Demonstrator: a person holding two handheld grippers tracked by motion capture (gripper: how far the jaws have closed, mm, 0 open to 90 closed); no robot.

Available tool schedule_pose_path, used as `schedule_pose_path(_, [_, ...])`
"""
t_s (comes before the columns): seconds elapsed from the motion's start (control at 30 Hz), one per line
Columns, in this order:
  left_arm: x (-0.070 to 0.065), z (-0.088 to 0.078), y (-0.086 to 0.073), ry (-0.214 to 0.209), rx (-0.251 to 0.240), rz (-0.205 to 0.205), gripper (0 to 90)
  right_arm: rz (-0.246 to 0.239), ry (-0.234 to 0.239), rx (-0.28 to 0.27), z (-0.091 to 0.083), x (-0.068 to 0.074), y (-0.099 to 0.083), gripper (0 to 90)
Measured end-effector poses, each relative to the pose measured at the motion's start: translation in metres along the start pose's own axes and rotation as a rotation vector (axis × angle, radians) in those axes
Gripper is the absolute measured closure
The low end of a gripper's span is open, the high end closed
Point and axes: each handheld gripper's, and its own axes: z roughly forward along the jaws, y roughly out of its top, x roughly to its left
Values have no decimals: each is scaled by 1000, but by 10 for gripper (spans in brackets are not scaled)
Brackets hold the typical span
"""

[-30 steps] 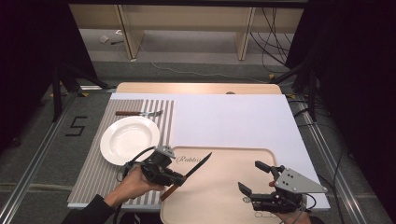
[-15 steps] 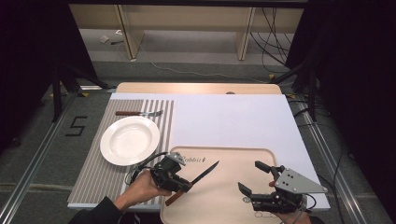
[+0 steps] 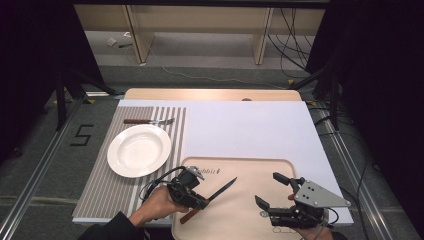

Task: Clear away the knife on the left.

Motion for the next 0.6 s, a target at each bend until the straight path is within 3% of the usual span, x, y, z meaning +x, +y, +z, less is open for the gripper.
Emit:
schedule_pose_path(0.2, [2,6,-1,17,20,-18,770,-1,0,1,0,0,0,175])
schedule_pose_path(0.3, [2,10,-2,57,49,3,769,1,0,2,0,0,0,175])
schedule_pose_path(0.43, [0,11,-3,56,38,4,766,-1,1,1,0,0,0,175])
schedule_pose_path(0.5, [0,11,-3,57,40,26,759,-2,1,1,0,0,0,175])
schedule_pose_path(0.6, [-3,9,-3,59,30,45,670,-3,2,1,0,1,0,175])
